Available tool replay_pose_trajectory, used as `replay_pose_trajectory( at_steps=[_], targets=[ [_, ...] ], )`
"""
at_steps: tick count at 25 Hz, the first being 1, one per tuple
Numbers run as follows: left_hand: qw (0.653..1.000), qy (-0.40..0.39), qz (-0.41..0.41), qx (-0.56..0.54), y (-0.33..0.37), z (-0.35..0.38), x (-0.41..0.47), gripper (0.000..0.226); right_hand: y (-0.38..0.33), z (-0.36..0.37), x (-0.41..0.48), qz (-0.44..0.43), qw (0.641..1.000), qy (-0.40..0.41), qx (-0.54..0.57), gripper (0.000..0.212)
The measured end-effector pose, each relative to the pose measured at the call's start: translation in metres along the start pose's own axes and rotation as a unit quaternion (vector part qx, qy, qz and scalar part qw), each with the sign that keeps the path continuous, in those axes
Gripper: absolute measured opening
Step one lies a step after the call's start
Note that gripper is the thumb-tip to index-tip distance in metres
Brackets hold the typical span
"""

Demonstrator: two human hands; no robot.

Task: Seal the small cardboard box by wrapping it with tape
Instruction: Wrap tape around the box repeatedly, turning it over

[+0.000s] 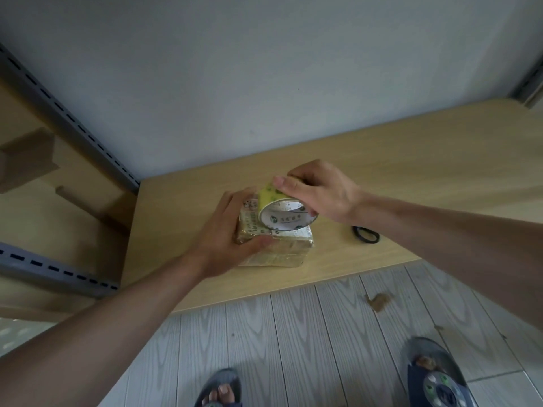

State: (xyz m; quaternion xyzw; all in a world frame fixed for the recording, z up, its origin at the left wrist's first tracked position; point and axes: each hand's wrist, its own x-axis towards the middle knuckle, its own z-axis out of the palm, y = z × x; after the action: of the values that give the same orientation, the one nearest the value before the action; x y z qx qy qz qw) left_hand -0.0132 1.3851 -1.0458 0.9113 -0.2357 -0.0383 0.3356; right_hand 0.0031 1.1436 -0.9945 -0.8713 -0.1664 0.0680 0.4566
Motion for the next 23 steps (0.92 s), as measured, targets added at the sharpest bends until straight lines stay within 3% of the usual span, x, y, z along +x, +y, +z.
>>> replay_pose_trajectory(
  at_steps=[5, 8, 12, 18, 23],
  targets=[
    [0.99, -0.125, -0.06, -0.024, -0.014, -0.015, -0.003, 0.065, -0.006, 0.016, 0.015, -0.014, 0.997, -0.069, 0.009, 0.05],
    [0.98, -0.176, -0.084, -0.033, -0.014, -0.016, 0.006, 0.064, -0.009, 0.028, 0.023, -0.024, 0.997, -0.068, -0.007, 0.05],
    [0.981, -0.135, -0.099, -0.093, -0.015, -0.008, 0.011, 0.081, -0.008, 0.028, 0.025, -0.013, 0.998, -0.069, -0.004, 0.05],
    [0.991, -0.084, -0.087, -0.061, -0.021, 0.001, 0.001, 0.1, -0.015, 0.01, 0.024, -0.049, 0.991, -0.07, -0.101, 0.057],
    [0.99, -0.088, -0.101, -0.051, -0.024, 0.004, -0.001, 0.115, 0.015, -0.024, 0.002, 0.011, 0.986, -0.072, -0.151, 0.055]
  ],
)
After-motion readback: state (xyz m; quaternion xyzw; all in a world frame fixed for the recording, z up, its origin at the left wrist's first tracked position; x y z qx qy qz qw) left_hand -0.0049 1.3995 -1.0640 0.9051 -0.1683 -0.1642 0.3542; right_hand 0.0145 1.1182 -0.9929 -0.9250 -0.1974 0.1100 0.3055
